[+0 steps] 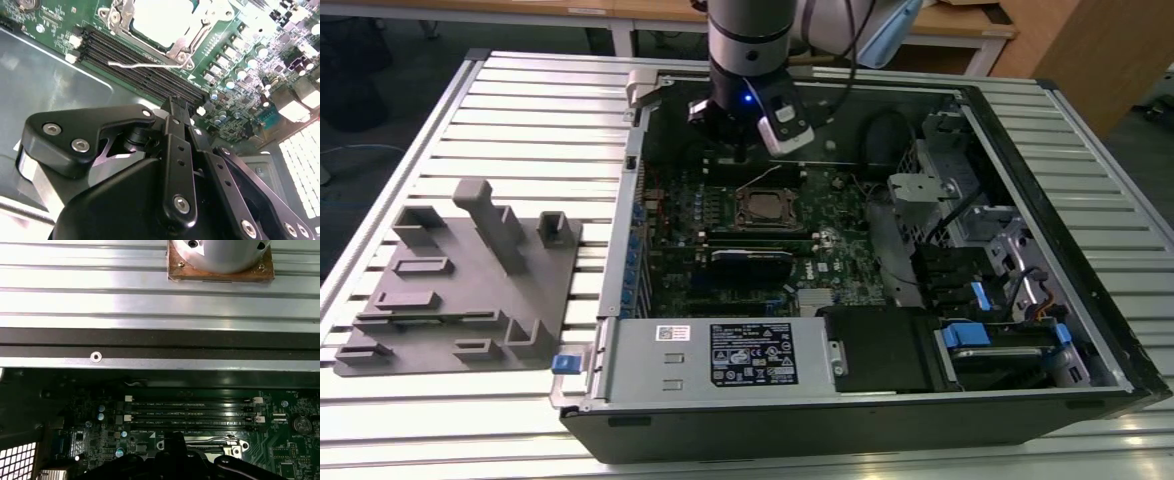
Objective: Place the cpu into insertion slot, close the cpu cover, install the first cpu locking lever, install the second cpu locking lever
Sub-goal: 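Install the first cpu locking lever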
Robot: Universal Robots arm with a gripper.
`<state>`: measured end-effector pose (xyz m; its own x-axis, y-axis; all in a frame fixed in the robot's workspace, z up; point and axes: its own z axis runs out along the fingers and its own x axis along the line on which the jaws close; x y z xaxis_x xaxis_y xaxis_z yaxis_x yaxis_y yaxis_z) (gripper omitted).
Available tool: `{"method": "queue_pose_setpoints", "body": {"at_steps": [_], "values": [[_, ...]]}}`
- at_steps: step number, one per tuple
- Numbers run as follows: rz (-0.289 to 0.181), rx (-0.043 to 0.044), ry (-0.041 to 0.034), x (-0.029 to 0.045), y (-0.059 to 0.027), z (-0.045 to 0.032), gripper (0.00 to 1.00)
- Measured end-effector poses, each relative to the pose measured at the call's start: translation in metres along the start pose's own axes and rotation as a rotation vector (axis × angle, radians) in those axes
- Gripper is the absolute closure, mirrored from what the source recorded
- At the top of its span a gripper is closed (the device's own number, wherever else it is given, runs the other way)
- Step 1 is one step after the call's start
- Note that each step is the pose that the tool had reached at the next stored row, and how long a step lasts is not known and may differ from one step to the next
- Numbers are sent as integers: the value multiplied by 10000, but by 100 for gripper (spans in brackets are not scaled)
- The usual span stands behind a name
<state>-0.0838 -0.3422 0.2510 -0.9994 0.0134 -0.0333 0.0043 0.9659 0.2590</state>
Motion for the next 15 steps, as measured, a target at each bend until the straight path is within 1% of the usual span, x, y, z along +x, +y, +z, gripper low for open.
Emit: {"method": "queue_pose_setpoints", "body": {"at_steps": [1, 3, 4, 9, 15], "values": [[11, 43, -4, -10, -1, 4, 89], [37, 196, -12, -32, 0, 13, 89], [47, 247, -16, -42, 3, 20, 89], [86, 325, -28, -115, 25, 63, 89], [124, 368, -37, -174, 22, 136, 89]]}}
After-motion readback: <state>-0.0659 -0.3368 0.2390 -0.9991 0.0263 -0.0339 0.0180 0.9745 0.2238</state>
